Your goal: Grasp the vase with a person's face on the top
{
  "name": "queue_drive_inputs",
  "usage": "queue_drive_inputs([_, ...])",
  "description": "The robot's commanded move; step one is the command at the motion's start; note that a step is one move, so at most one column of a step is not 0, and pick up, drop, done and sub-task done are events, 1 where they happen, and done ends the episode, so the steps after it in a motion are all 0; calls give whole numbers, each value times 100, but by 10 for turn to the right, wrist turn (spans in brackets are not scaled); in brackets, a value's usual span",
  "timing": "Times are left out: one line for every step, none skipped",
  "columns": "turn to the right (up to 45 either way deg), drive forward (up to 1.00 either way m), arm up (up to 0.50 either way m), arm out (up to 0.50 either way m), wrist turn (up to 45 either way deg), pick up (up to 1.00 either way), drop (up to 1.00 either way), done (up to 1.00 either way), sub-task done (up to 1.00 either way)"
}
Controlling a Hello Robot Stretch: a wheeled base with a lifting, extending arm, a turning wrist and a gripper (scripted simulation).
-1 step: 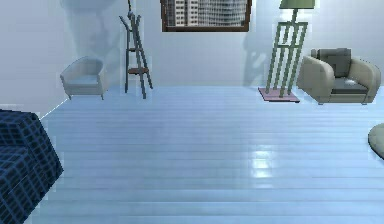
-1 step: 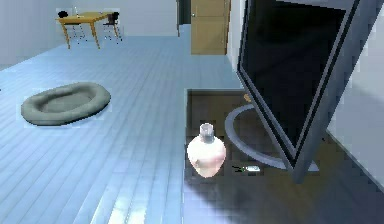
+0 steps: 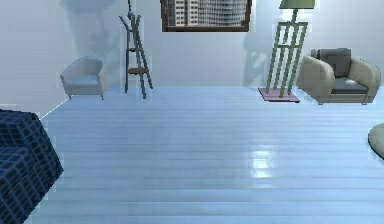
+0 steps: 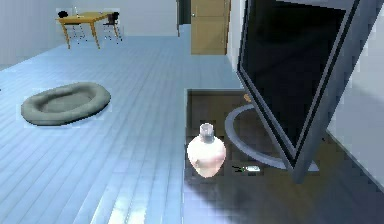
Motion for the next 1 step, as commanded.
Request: queue_drive_inputs([0,0,36,0,0,0,0,0,0])
